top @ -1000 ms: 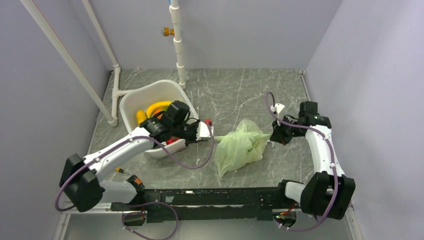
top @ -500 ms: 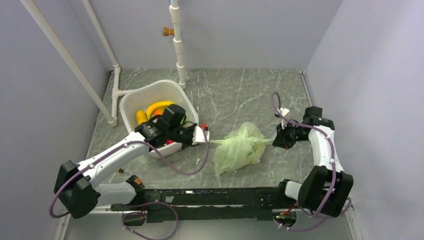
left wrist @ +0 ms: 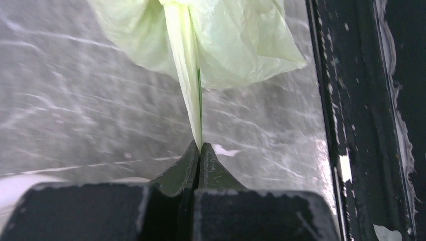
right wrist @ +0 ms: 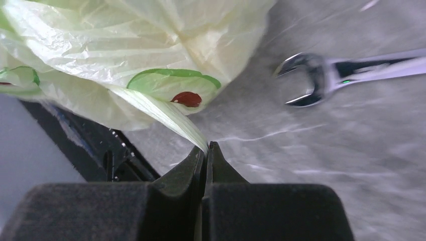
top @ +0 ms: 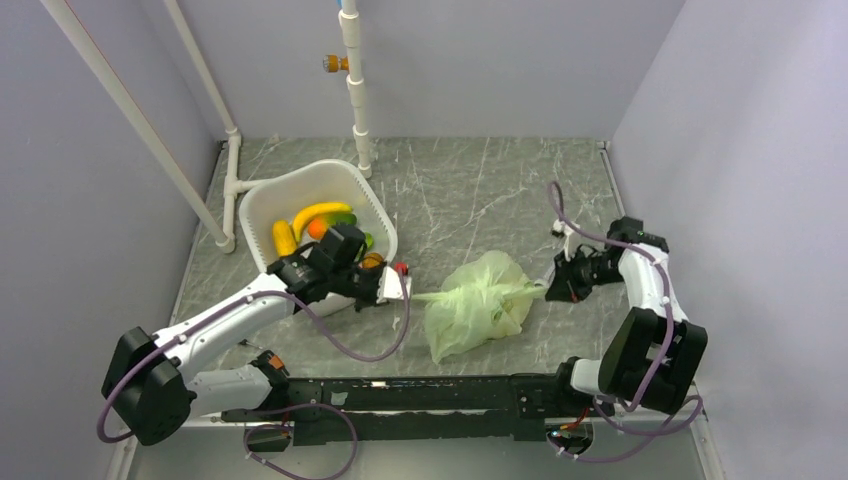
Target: Place the fake fruits into the plastic bag and tie a complex knot
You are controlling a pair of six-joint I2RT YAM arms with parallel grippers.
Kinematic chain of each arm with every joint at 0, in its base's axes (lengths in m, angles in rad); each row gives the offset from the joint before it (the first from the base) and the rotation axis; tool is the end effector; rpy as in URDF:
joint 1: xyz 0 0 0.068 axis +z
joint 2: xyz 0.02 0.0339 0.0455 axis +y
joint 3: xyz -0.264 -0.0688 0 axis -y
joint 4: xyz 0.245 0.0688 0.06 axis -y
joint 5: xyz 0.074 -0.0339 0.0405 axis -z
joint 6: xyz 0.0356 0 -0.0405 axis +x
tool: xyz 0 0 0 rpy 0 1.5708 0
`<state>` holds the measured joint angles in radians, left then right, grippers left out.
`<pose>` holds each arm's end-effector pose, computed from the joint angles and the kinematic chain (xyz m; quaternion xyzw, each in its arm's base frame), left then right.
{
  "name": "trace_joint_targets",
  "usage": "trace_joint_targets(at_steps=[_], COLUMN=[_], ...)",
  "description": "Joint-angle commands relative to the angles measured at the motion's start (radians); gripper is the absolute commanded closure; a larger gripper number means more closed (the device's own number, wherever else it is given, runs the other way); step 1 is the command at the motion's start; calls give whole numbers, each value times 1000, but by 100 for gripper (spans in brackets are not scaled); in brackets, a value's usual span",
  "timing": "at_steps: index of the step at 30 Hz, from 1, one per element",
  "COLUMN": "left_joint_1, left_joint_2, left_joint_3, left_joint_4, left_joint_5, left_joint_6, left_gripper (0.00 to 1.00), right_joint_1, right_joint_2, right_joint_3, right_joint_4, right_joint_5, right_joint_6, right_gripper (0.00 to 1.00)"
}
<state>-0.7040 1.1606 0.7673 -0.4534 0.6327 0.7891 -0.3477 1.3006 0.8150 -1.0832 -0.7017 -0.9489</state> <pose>0.1633 -0.1662 0.2402 0.6845 0.5776 -0.2763 0.3487 0.1906 -0.0446 0.2054 -0.2784 0.8969 0.2734 0.2083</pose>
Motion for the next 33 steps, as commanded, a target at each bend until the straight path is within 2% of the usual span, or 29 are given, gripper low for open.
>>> trace_joint_targets(at_steps=[1, 3, 8, 12, 14, 21, 22, 24, 25, 26, 27, 30, 33], left_joint_1=[49, 62, 86, 87, 85, 64, 64, 63, 63, 63, 64, 89, 130], left_joint_2=[-56, -25, -30, -34, -36, -14, 3, 32, 36, 41, 48, 83, 162], left_joint_3=[181, 203, 27, -37, -31, 171, 213, 296, 333, 362, 397, 516, 683], left_joint_4=[-311, -340, -305, -293, -299, -330, -355, -388, -389, -385, -382, -379, -390], left_joint_5=[-97, -98, -149, -188, -175, -59, -33, 19, 38, 49, 55, 80, 78], left_joint_6=[-102, -99, 6, 7, -11, -91, -97, -112, -135, -154, -173, -250, -340], left_gripper=[100, 100, 100, 100, 100, 100, 93, 44, 17, 4, 1, 1, 1], right_joint_1=[-87, -86, -87, -90, -90, -91, -90, -90, -91, -90, -89, -89, -81], right_joint_2=[-28, -9, 30, 19, 7, -15, -11, -4, -5, -6, -10, -18, 2], right_joint_3=[249, 255, 88, 27, 35, 240, 271, 334, 371, 399, 427, 519, 605], right_joint_4=[167, 192, 330, 355, 329, 64, 15, -93, -134, -165, -192, -208, -141], right_joint_5=[263, 266, 336, 353, 330, 123, 92, 32, 6, -28, -57, -155, -235], right_joint_6=[-35, -30, -71, -92, -99, -90, -105, -144, -147, -143, -139, -32, 162], right_gripper=[100, 100, 100, 100, 100, 98, 84, 46, 32, 22, 18, 2, 0])
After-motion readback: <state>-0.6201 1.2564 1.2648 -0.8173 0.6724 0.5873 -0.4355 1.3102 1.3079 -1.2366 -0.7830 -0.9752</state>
